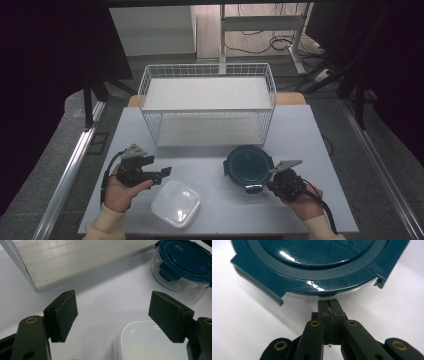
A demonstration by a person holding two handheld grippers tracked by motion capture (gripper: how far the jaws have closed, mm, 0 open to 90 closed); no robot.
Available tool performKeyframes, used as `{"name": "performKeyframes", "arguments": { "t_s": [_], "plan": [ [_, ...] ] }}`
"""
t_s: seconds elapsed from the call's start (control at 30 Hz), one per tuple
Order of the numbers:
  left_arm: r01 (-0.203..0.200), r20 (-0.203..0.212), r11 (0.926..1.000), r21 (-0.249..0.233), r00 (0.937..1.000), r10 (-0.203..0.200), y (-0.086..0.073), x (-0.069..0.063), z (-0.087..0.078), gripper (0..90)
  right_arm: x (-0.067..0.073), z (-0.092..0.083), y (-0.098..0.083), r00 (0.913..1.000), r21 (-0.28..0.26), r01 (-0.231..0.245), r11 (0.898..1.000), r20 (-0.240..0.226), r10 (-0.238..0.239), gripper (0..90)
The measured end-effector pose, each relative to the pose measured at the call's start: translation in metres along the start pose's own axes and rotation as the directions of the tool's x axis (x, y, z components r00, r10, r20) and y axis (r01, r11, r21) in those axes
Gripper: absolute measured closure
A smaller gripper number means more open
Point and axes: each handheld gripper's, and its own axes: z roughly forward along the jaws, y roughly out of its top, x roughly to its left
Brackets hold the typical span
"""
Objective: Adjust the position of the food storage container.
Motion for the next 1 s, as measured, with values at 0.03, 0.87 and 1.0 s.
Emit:
{"name": "performKeyframes", "arguments": {
  "t_s": [0.03,0.87,1.0],
  "plan": [
    [0.001,0.0,1.0,-0.001,1.0,-0.001,0.0,0.0,-0.001,22.4,0.001,0.0,0.001,1.0,-0.001,0.004,1.0,-0.005,-0.004,89.6],
    [0.019,-0.026,0.9997,-0.014,0.9995,-0.02,-0.006,0.003,-0.009,23.0,-0.046,0.015,0.006,0.98,-0.038,-0.186,0.982,0.064,0.188,89.5],
    [0.02,-0.031,0.9997,-0.016,0.9993,-0.02,-0.008,0.002,-0.011,23.1,-0.049,0.014,0.01,0.9787,-0.069,-0.193,0.979,0.056,0.197,89.5]
  ]
}}
